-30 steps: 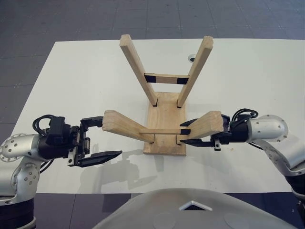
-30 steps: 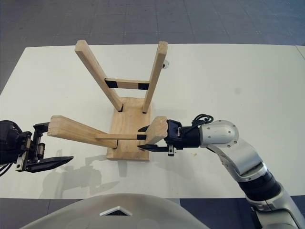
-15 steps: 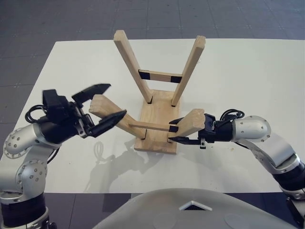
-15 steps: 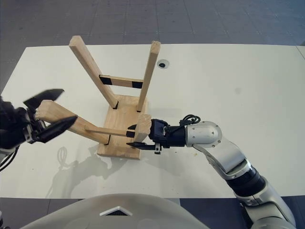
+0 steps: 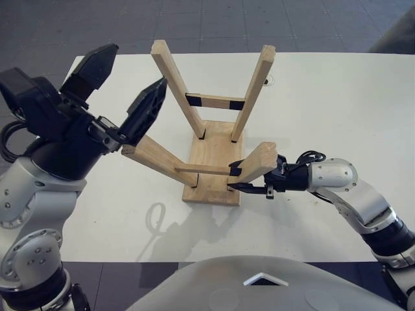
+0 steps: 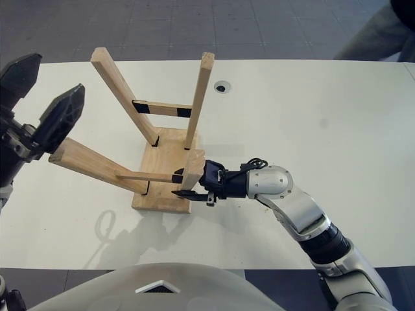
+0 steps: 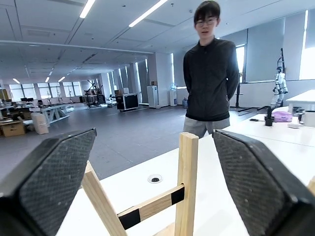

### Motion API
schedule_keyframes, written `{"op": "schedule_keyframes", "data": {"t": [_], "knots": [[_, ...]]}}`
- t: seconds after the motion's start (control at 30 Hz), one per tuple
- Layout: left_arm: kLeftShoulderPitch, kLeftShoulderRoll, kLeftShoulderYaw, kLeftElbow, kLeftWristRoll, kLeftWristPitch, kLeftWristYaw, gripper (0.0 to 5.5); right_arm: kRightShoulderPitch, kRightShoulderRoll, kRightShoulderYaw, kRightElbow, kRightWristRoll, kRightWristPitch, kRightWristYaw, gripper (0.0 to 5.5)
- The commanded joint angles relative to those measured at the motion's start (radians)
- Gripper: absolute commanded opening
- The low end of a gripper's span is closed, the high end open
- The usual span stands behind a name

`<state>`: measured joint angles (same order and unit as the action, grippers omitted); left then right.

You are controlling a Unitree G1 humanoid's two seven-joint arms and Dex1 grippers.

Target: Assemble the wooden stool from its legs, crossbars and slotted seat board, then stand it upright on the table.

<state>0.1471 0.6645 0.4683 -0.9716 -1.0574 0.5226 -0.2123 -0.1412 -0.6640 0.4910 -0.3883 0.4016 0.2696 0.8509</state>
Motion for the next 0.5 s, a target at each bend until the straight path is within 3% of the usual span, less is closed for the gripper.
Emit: {"op": "schedule_keyframes", "data": {"t": [0.03, 0.17, 0.27, 0.4, 0.5], "knots": [[0.032, 0.093, -0.072, -0.075, 0.04, -0.083, 0.092, 3.93, 0.059, -0.02, 0.051, 0.117, -0.096, 0.108, -0.01, 2.06], [0.029, 0.23, -0.294, -0.076, 0.059, -0.292, 0.124, 3.18, 0.06, -0.011, 0.041, 0.13, -0.098, 0.102, -0.01, 2.06], [-0.04, 0.284, -0.499, -0.076, 0.115, -0.343, 0.208, 2.59, 0.059, -0.009, 0.031, 0.136, -0.095, 0.098, -0.009, 2.06], [-0.137, 0.202, -0.793, -0.075, 0.338, -0.191, 0.404, 1.9, 0.051, 0.004, 0.03, 0.142, -0.099, 0.097, -0.009, 2.06], [-0.162, 0.11, -0.912, -0.075, 0.48, -0.086, 0.53, 1.38, 0.054, 0.006, 0.025, 0.137, -0.097, 0.098, -0.01, 2.06]]}}
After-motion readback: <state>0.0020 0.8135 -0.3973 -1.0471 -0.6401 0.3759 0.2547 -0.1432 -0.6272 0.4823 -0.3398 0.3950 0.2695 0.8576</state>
